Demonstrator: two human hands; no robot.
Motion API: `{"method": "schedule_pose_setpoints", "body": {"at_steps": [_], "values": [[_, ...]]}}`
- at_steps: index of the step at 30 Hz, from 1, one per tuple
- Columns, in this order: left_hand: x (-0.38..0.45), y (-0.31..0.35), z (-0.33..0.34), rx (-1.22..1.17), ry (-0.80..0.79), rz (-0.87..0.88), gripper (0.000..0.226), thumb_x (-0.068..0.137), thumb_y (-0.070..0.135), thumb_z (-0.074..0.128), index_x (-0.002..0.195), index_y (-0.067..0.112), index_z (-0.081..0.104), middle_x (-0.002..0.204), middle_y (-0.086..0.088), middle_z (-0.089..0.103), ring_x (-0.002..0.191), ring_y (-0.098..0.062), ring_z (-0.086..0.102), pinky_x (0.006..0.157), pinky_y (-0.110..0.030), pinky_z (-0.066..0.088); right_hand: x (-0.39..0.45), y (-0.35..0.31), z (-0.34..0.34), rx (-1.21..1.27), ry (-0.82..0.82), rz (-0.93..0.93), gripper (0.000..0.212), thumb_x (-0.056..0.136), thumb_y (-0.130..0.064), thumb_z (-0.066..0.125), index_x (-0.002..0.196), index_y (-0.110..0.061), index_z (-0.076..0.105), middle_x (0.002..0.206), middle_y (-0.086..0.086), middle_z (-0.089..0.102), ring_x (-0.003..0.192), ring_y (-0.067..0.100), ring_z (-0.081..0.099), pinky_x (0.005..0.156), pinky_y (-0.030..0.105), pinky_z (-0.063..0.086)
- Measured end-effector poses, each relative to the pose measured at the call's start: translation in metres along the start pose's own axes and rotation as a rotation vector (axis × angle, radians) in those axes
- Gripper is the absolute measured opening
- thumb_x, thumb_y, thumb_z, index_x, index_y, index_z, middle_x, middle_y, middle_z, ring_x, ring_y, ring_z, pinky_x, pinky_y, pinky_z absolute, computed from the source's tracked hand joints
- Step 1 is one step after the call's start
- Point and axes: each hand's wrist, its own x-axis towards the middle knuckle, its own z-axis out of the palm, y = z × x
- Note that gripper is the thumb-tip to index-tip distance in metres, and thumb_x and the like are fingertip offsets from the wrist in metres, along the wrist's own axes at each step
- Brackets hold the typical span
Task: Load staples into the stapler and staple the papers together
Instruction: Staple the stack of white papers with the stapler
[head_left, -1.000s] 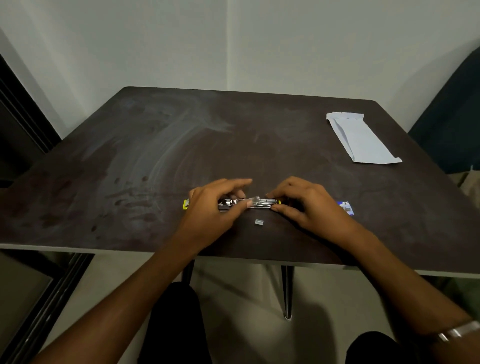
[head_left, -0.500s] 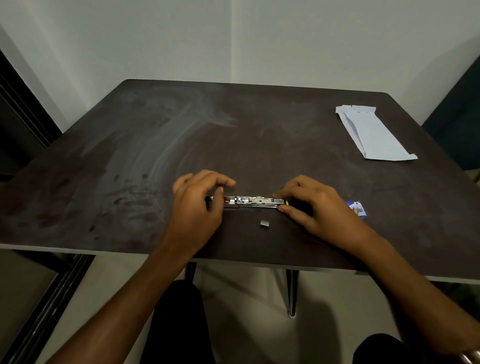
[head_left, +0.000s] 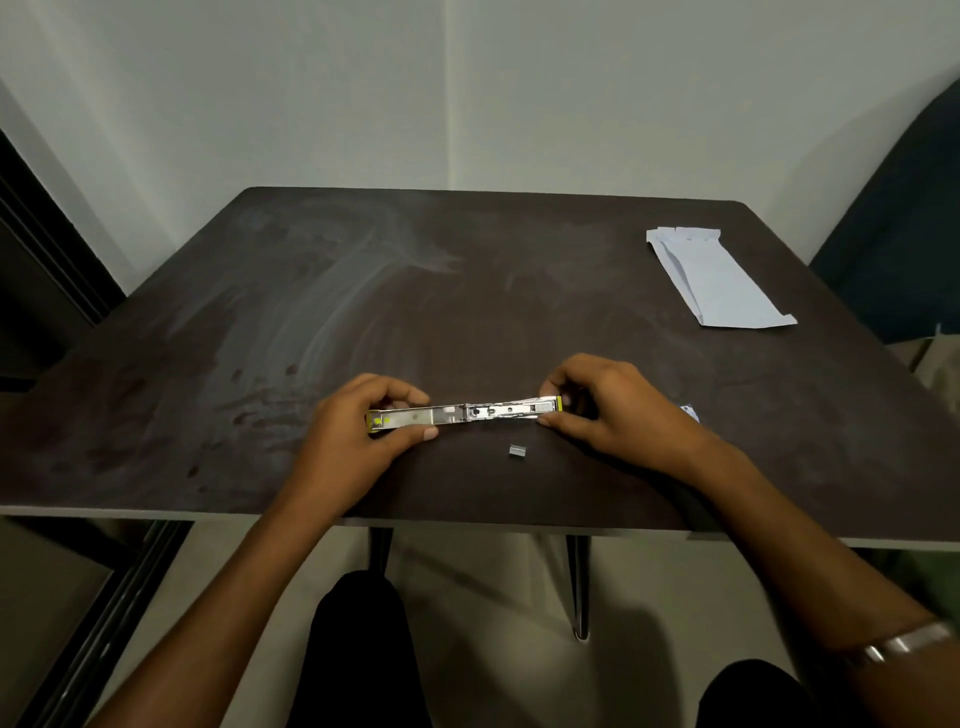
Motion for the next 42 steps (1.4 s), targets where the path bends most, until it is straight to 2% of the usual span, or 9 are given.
{"method": "schedule_pose_setpoints", "body": {"at_steps": [4,9,14,20,22,28,34,38,42], "values": [[-0.001,0.0,0.001,-0.165,0.03,-0.015,0.032,0.063,0.019,0.086,0.089,0.028,0.069,0.082,0.004,0.065,0.073,-0.005,0.061,0.069,-0.009,0.048,0.006,-0.004,-0.008,0.018,-0.045,0.034,0.012,0.083,-0.025,0.072,0.094,-0.022,0.068,0.075,-0.006,0.063,0.07,0.008,0.059,0.065,0.022,0.049],[-0.001,0.014,0.012,-0.264,0.052,0.096,0.023,0.065,0.019,0.085,0.082,0.02,0.07,0.091,0.004,0.066,0.079,-0.004,0.066,0.072,-0.014,0.052,0.006,-0.019,-0.006,0.153,0.054,0.097,0.021,0.082,-0.015,0.072,0.102,-0.021,0.069,0.09,0.001,0.069,0.079,0.019,0.066,0.076,0.028,0.054],[0.001,0.026,0.03,-0.306,0.014,0.13,0.025,0.065,0.012,0.085,0.086,0.018,0.072,0.091,0.01,0.062,0.08,-0.018,0.064,0.072,-0.022,0.053,0.005,-0.038,0.001,0.434,0.135,0.16,0.024,0.083,-0.008,0.072,0.103,-0.019,0.068,0.078,-0.01,0.064,0.064,-0.004,0.057,0.068,0.011,0.047],[0.005,0.027,0.04,-0.322,0.11,0.096,0.029,0.065,0.012,0.085,0.084,0.025,0.067,0.084,-0.001,0.067,0.075,-0.023,0.067,0.069,-0.024,0.055,-0.003,-0.052,0.017,0.539,0.18,0.103,0.027,0.09,-0.01,0.064,0.116,-0.015,0.067,0.114,0.002,0.062,0.103,0.001,0.062,0.088,0.013,0.048],[0.005,0.027,0.043,-0.373,0.093,0.046,0.029,0.064,0.015,0.086,0.081,0.022,0.064,0.074,-0.008,0.069,0.068,-0.022,0.067,0.066,-0.027,0.055,-0.006,-0.053,0.024,0.61,0.18,0.111,0.033,0.094,-0.016,0.059,0.127,-0.018,0.061,0.121,0.001,0.062,0.112,0.002,0.06,0.092,0.015,0.046],[0.008,0.027,0.051,-0.401,0.077,0.031,0.032,0.063,0.007,0.081,0.073,0.027,0.059,0.073,0.012,0.068,0.065,-0.001,0.065,0.058,-0.021,0.052,-0.008,-0.057,0.043,0.635,0.153,0.096,0.08,0.083,-0.033,0.071,0.147,-0.03,0.023,0.13,-0.011,0.056,0.119,0.006,0.058,0.103,0.031,0.045],[0.009,0.031,0.063,-0.441,0.086,0.076,0.034,0.057,0.008,0.083,0.068,0.018,0.053,0.074,0.012,0.063,0.073,-0.001,0.064,0.064,-0.018,0.053,-0.001,-0.062,0.049,0.625,0.284,0.077,0.056,0.082,-0.033,0.071,0.124,-0.019,0.036,0.124,-0.004,0.061,0.114,0.007,0.061,0.097,0.037,0.052],[0.01,0.027,0.065,-0.529,0.046,0.069,0.041,0.057,-0.004,0.086,0.067,0.015,0.051,0.083,0.009,0.07,0.095,0.001,0.069,0.071,-0.013,0.054,-0.001,-0.062,0.048,0.614,0.284,0.054,0.055,0.085,-0.03,0.07,0.131,-0.028,0.041,0.119,-0.008,0.064,0.11,0.005,0.064,0.093,0.024,0.051],[0.01,0.028,0.064,-0.534,0.015,0.039,0.037,0.06,-0.008,0.083,0.068,0.012,0.052,0.083,0.01,0.073,0.094,0.002,0.069,0.068,-0.013,0.054,-0.001,-0.06,0.048,0.65,0.275,0.041,0.057,0.085,-0.03,0.07,0.134,-0.029,0.042,0.121,-0.008,0.064,0.112,0.008,0.063,0.096,0.03,0.052]]}}
